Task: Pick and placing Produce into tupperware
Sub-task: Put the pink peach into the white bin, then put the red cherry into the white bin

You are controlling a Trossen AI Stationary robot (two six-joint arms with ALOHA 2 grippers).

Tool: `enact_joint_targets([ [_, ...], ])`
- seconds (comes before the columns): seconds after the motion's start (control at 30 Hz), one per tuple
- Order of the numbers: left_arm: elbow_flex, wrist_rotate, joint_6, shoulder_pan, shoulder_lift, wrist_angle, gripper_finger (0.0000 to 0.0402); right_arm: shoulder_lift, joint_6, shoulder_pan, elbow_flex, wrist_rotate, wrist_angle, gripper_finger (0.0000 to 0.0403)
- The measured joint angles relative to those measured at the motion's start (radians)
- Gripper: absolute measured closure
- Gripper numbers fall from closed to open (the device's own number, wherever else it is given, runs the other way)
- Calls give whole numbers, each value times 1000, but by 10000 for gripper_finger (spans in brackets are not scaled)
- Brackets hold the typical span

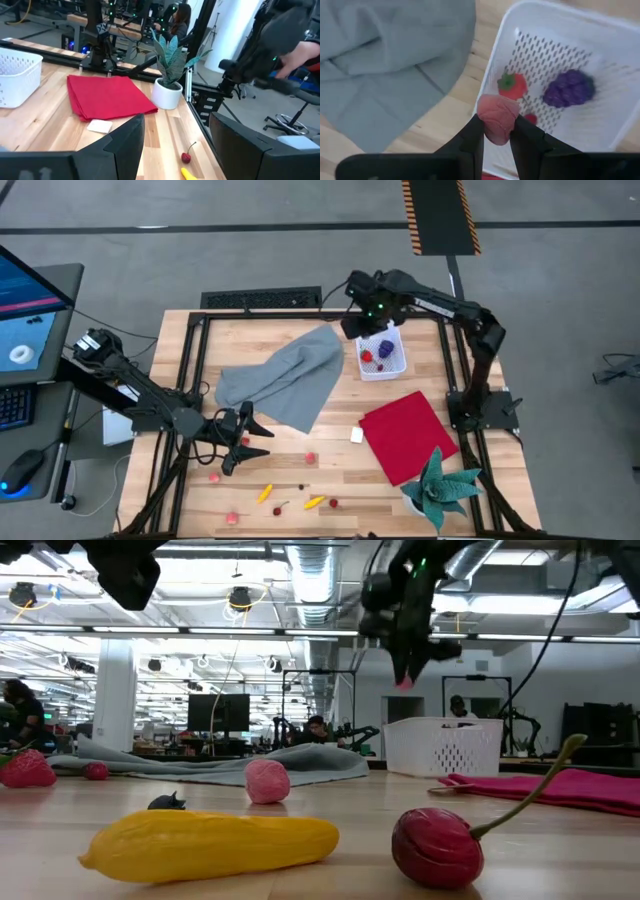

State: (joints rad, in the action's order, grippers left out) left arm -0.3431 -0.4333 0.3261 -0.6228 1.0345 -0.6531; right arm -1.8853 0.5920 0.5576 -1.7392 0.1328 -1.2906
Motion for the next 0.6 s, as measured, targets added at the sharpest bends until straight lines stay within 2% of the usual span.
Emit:
enact_joint_targets([
  [0.17,0,1,1,-6,0,21,187,-102,-21,10,7,31,-55,296],
  [0.27,0,0,3,-12,0,18,187,-126,-50,5,7,64,-68,276],
  [0.5,0,-26,-1,-20,0,18,187,-127,-62,1,6,74,-70,164],
  [0.6,0,-28,-1,-20,0,18,187,-100,-61,3,5,65,-82,133],
])
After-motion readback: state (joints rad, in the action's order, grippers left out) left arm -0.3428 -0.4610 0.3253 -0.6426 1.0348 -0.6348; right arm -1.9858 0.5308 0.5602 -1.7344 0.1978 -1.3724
